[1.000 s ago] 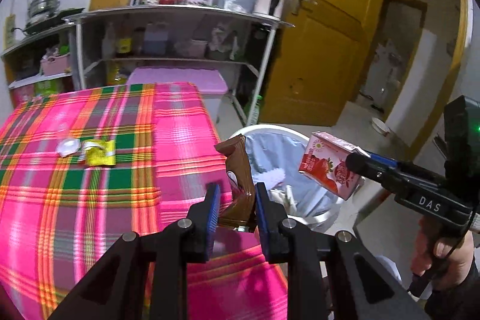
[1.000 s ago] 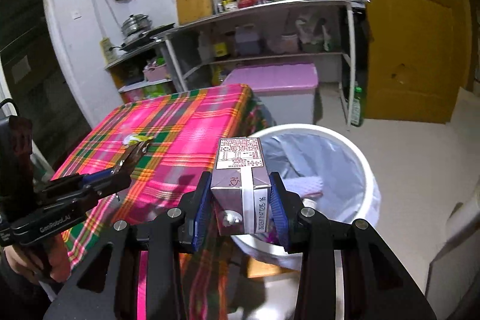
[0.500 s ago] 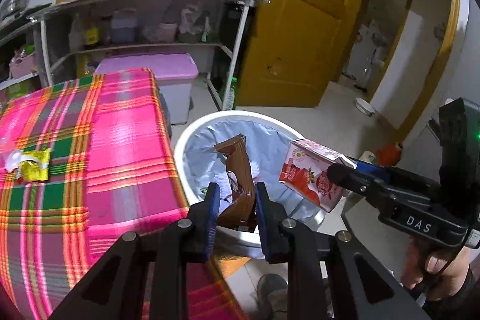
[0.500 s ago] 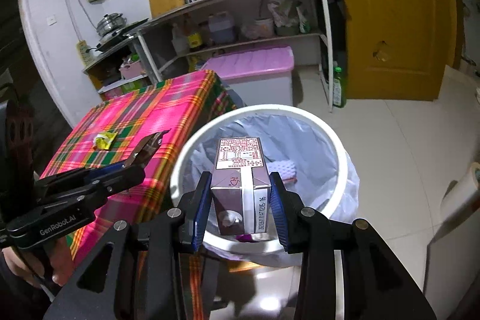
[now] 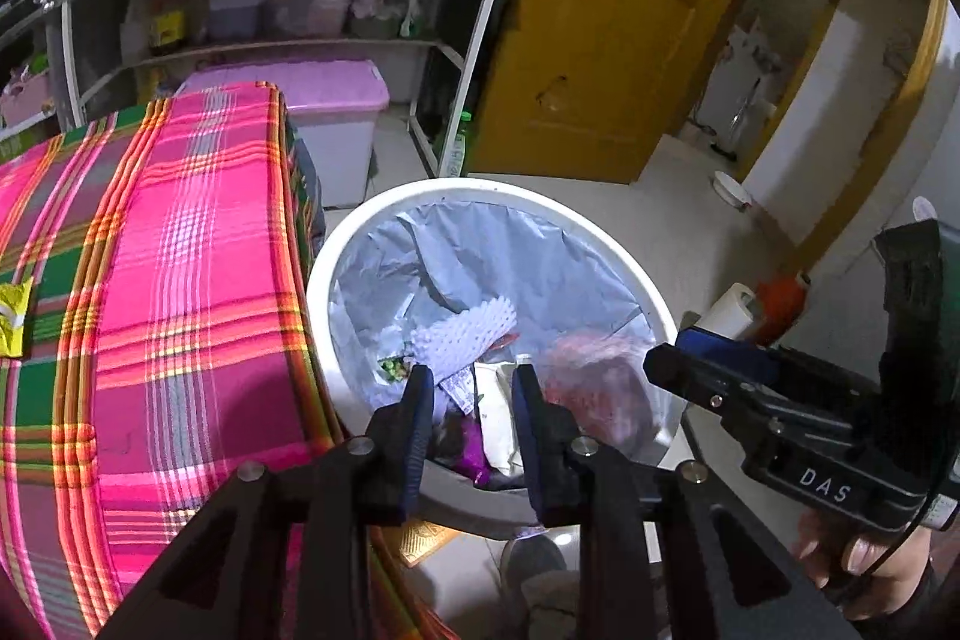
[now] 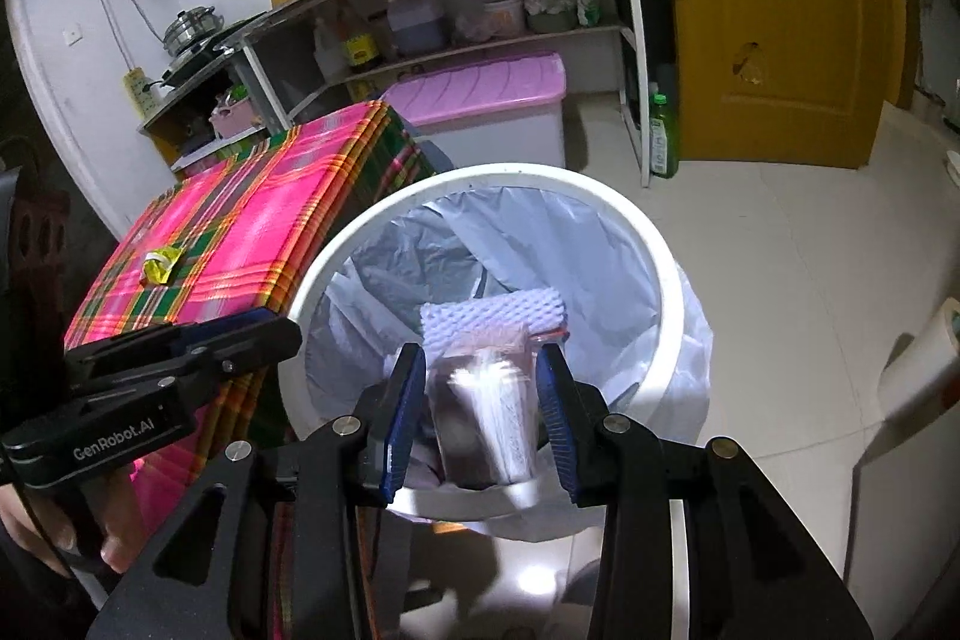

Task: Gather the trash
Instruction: 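Open both tools to drop the wrapper and carton into the bin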

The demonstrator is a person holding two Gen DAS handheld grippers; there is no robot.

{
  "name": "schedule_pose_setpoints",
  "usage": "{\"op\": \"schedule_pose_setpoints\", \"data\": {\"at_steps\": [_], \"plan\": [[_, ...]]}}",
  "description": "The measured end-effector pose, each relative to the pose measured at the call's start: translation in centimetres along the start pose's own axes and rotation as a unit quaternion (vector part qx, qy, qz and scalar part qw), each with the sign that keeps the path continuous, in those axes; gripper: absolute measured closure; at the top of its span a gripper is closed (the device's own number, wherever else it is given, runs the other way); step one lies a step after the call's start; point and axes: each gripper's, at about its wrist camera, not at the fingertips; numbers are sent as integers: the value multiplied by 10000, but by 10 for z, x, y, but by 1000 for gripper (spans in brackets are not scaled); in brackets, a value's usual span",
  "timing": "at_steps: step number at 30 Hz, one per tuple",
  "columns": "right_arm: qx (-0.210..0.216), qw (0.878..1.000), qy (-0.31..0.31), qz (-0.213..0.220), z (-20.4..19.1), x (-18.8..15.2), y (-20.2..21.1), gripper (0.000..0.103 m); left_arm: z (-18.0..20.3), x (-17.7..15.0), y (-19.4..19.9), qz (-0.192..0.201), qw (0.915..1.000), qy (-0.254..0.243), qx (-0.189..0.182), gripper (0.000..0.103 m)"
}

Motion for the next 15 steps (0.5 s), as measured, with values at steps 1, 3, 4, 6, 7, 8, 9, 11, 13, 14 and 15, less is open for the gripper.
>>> {"op": "schedule_pose_setpoints", "data": {"at_steps": [1, 3, 4, 6, 7, 8, 9, 11, 13, 14, 15], "plan": [[-5, 10000, 9, 10, 0, 0, 1, 60, 0, 0, 1, 21, 10000, 14, 2, 76], [-11, 10000, 24, 38, 0, 0, 4, 59, -2, 0, 5, 79, 10000, 50, -18, 76], [-8, 10000, 30, 64, 0, 0, 6, 59, -2, 0, 9, 122, 9999, 62, -28, 76], [11, 9999, 36, 115, -1, 1, 11, 59, -1, 0, 15, 195, 9998, 73, -31, 76], [25, 9999, 42, 144, -3, 1, 14, 59, -1, 0, 18, 227, 9997, 86, -40, 76], [28, 9999, 50, 161, -4, 2, 16, 59, -1, 0, 21, 258, 9996, 99, -49, 76], [31, 9998, 62, 182, -6, 2, 19, 59, -1, -1, 24, 286, 9995, 103, -50, 76], [42, 9997, 90, 223, -11, 2, 25, 59, -1, -2, 32, 350, 9994, 81, -30, 76], [66, 9996, 119, 255, -16, 2, 30, 59, -2, -5, 41, 420, 9991, 76, 14, 76], [93, 9995, 144, 281, -20, 2, 34, 59, -3, -6, 45, 453, 9989, 79, 25, 76], [109, 9993, 166, 304, -23, 1, 36, 59, -4, -8, 51, 498, 9987, 87, 44, 76]]}}
Point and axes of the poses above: each gripper's, at about its wrist camera, not at the fingertips, and y roughly against the way its jaws point, z to its right, x to its top, and after that the axes turned 3 degrees about z, right-handed
